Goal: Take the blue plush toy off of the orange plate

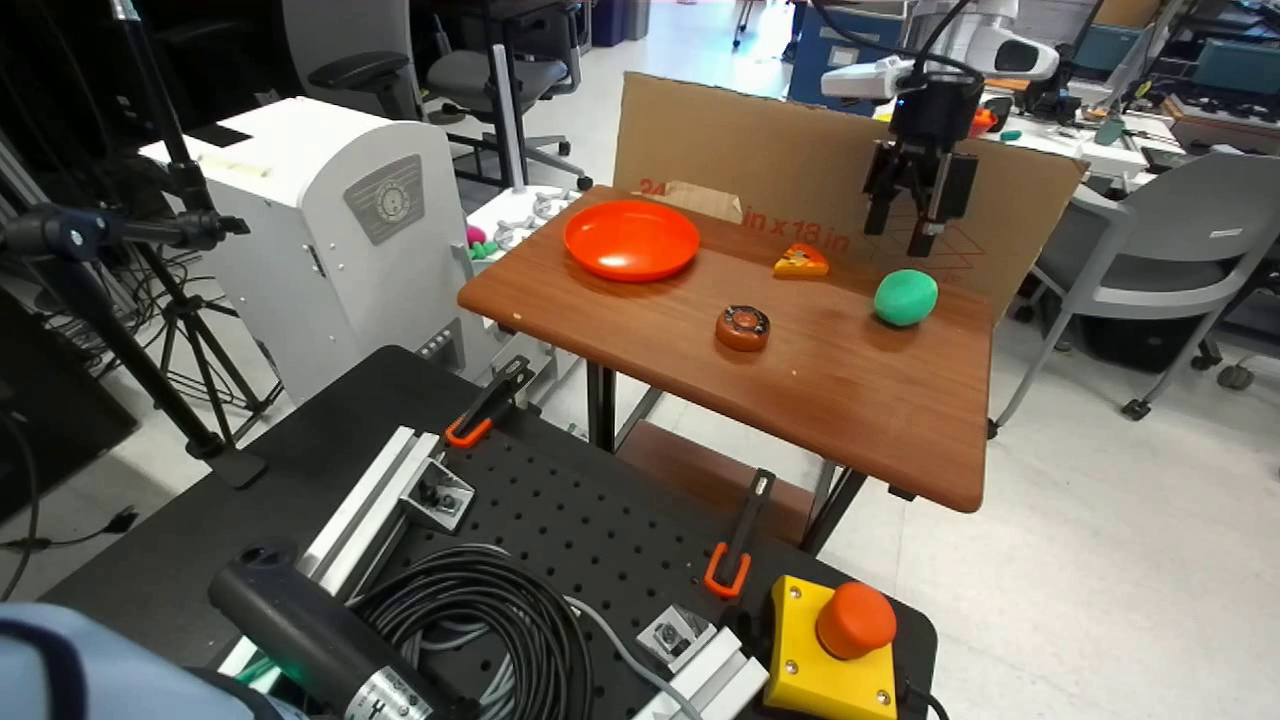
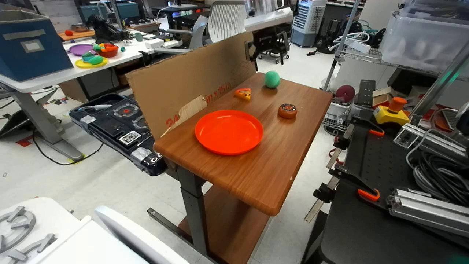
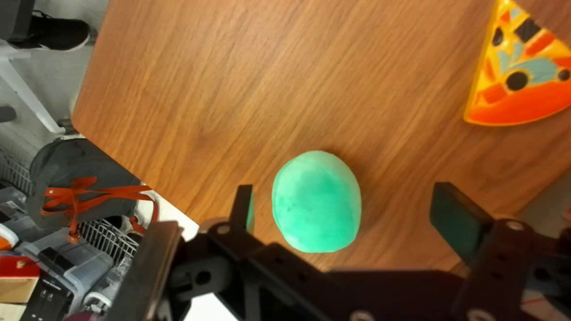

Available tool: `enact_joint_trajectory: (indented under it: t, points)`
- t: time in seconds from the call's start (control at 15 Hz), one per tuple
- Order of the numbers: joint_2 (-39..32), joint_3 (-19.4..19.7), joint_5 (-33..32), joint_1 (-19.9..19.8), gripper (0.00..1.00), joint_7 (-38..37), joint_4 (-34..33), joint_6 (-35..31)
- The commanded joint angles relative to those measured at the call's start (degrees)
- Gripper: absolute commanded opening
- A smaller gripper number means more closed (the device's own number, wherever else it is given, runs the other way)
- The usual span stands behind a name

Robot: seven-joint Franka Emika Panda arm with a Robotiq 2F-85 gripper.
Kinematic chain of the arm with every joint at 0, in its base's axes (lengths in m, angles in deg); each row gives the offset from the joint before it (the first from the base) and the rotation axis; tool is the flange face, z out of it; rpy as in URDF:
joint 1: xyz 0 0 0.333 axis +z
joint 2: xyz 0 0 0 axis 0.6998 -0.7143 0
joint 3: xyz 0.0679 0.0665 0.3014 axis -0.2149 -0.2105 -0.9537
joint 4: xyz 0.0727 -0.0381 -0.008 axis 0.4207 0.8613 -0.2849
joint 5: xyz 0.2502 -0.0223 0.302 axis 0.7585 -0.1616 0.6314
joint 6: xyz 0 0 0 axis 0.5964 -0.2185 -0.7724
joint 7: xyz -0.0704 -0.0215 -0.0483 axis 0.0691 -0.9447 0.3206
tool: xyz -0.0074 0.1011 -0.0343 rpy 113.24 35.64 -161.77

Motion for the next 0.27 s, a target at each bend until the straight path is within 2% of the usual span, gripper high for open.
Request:
enact_joint_trajectory:
  t: [0.0,0.07,0.2]
  points:
    - [10.6,-1.4,-2.5,2.2,1.00,6.7,13.2,-0.4]
    - [3.8,-0.8,-1.0,0.9,1.00,3.4,4.3,0.2]
    - [7.5,-1.2,-1.8,1.9,1.00,5.1,8.7,0.2]
